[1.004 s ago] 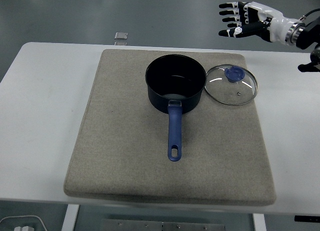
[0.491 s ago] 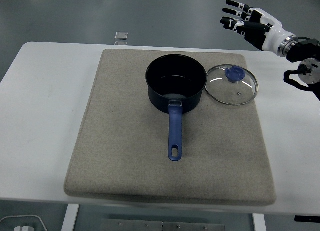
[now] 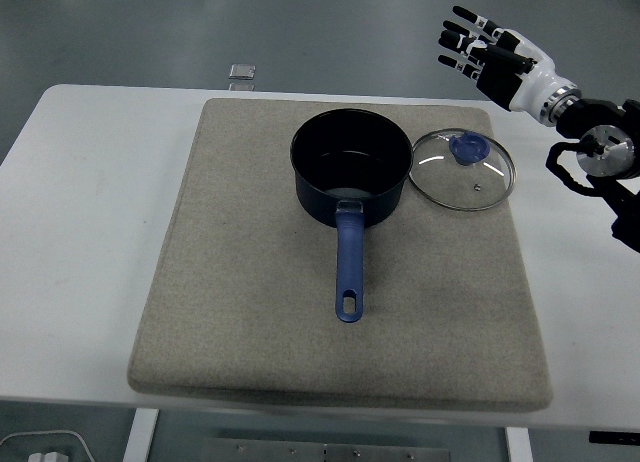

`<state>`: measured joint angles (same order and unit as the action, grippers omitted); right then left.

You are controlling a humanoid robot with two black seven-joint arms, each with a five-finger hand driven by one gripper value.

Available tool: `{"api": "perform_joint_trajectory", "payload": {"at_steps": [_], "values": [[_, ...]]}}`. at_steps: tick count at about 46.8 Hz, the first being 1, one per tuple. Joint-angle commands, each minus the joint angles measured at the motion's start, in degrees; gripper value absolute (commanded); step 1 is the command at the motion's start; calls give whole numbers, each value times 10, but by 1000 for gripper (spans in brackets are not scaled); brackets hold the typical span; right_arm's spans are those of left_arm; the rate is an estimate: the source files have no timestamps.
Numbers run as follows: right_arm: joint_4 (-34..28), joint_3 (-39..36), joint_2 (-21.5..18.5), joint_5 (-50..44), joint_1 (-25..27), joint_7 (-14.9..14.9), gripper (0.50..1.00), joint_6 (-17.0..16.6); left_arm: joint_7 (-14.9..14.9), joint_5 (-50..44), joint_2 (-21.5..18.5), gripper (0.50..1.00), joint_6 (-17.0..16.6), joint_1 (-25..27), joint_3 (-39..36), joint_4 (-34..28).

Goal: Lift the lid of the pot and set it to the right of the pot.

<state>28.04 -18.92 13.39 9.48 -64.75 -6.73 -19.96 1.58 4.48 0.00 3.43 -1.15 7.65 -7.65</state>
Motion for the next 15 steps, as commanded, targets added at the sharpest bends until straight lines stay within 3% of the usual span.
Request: {"api": "perform_joint_trajectory", "payload": {"at_steps": [1, 15], "values": [[1, -2, 0, -1, 2, -2, 905, -3, 0, 0, 0, 1000, 0, 0, 0, 0], [3, -2, -1, -3, 4, -4, 909, -16, 0, 0, 0, 1000, 0, 0, 0, 0]]}}
